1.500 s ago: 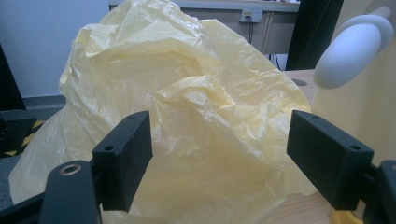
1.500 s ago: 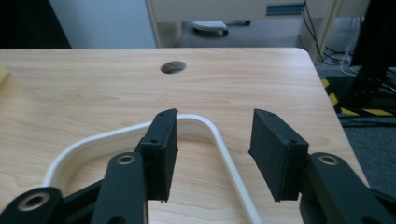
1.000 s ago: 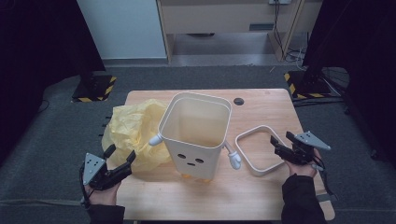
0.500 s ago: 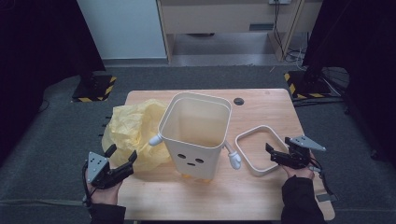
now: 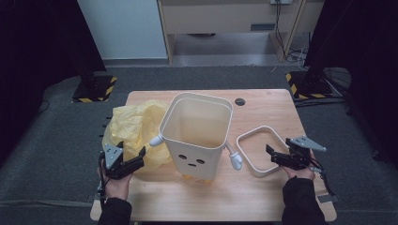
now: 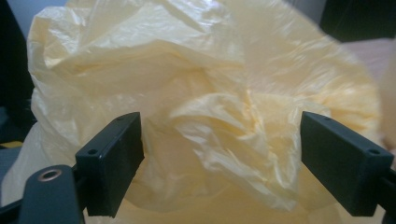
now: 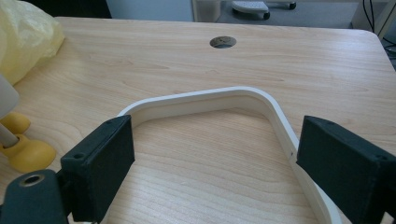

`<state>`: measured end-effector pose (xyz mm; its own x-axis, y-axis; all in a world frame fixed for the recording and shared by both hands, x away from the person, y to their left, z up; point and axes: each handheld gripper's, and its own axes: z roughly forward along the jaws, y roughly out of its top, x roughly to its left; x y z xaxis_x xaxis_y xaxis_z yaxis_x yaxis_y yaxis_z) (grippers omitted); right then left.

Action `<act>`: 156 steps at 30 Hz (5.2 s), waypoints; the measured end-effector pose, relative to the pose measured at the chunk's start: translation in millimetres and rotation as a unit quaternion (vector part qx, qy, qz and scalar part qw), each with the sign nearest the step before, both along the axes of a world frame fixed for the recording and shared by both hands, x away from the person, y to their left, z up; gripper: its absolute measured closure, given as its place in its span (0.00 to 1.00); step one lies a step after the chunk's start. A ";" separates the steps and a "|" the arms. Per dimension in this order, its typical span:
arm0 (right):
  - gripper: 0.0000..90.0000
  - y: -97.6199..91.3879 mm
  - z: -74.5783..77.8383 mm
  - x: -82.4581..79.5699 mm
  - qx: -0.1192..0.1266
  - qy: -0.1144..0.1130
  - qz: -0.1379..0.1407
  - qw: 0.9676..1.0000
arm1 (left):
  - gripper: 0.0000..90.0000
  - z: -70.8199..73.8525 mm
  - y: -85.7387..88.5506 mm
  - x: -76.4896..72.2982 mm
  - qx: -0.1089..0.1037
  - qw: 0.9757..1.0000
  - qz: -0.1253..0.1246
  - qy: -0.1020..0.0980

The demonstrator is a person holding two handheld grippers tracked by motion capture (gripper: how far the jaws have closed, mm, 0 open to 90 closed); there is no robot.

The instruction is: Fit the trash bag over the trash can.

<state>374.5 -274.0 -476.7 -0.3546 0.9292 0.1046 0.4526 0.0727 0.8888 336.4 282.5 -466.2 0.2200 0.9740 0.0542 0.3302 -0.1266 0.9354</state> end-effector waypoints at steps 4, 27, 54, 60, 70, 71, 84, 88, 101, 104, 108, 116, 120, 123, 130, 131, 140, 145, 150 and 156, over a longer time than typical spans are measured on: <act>0.12 0.4 -0.6 0.1 -0.004 0.004 0.002 1.000 | 0.26 -14.0 1.4 16.5 -0.012 0.999 0.009 0.033; 0.13 1.0 -0.9 0.8 0.000 0.005 0.007 1.000 | 0.95 13.6 25.3 5.4 -0.061 0.998 0.013 0.014; 0.14 1.9 -1.9 1.9 -0.005 0.003 0.011 1.000 | 0.96 107.0 59.7 -45.4 -0.107 0.977 0.062 -0.174; 0.14 2.1 -2.0 2.0 -0.006 0.003 0.012 1.000 | 0.96 127.0 64.0 -59.1 -0.109 0.968 0.071 -0.215; 0.14 1.9 -2.0 1.8 -0.008 0.003 0.011 1.000 | 0.96 159.8 67.3 -83.0 -0.140 0.949 0.065 -0.276; 0.14 2.0 -2.0 1.6 -0.008 0.003 0.011 1.000 | 0.96 162.9 65.0 -85.3 -0.142 0.947 0.062 -0.281; 0.14 0.7 -0.8 0.8 -0.008 -0.003 0.009 1.000 | 0.96 213.4 41.0 -103.8 -0.173 0.920 0.020 -0.352; 0.14 0.7 -0.8 0.9 -0.008 -0.002 0.009 1.000 | 0.96 228.4 32.6 -106.8 -0.185 0.911 0.007 -0.367; 0.14 -0.6 0.2 0.5 -0.007 -0.004 0.007 1.000 | 0.96 258.1 -19.0 -117.0 -0.200 0.893 -0.063 -0.397; 0.14 -0.8 0.2 0.5 -0.007 -0.005 0.007 1.000 | 0.96 259.0 -31.4 -117.2 -0.207 0.891 -0.079 -0.396; 0.14 -1.0 0.6 0.2 -0.006 -0.005 0.006 1.000 | 0.96 258.8 -48.9 -116.3 -0.214 0.891 -0.100 -0.388; 0.14 -0.6 0.0 0.7 -0.008 -0.005 0.007 1.000 | 0.96 257.5 -82.1 -113.2 -0.217 0.891 -0.142 -0.371; 0.14 0.1 -0.6 1.1 -0.010 -0.002 0.009 1.000 | 0.96 256.5 -93.6 -113.5 -0.226 0.888 -0.158 -0.368; 0.14 -0.2 -0.5 1.2 -0.010 -0.004 0.009 1.000 | 0.96 255.7 -100.1 -113.7 -0.233 0.886 -0.171 -0.362; 0.14 -0.9 0.3 0.7 -0.006 -0.004 0.007 1.000 | 0.96 252.3 -116.2 -113.4 -0.238 0.883 -0.194 -0.356; 0.14 -1.0 0.4 0.6 -0.006 -0.005 0.007 1.000 | 0.96 251.7 -119.4 -113.9 -0.242 0.883 -0.200 -0.349; 0.14 -1.2 0.7 0.4 -0.005 -0.005 0.007 1.000 | 0.96 258.6 -136.5 -117.3 -0.233 0.884 -0.221 -0.340; 0.14 -1.5 0.9 0.5 -0.005 -0.006 0.006 1.000 | 0.95 250.1 -143.3 -107.6 -0.224 0.896 -0.223 -0.311; 0.14 -1.4 0.8 0.9 -0.004 -0.005 0.007 1.000 | 0.95 241.6 -141.4 -94.7 -0.228 0.906 -0.210 -0.287; 0.14 -1.2 1.0 0.6 0.000 -0.008 0.007 1.000 | 0.95 235.1 -136.7 -80.0 -0.225 0.917 -0.192 -0.266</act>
<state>375.2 -275.2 -475.6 -0.3683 0.9243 0.0996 0.4377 0.0778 0.8958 256.4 145.8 -231.1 0.6111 0.7799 -0.1354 -0.1763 0.3008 0.9373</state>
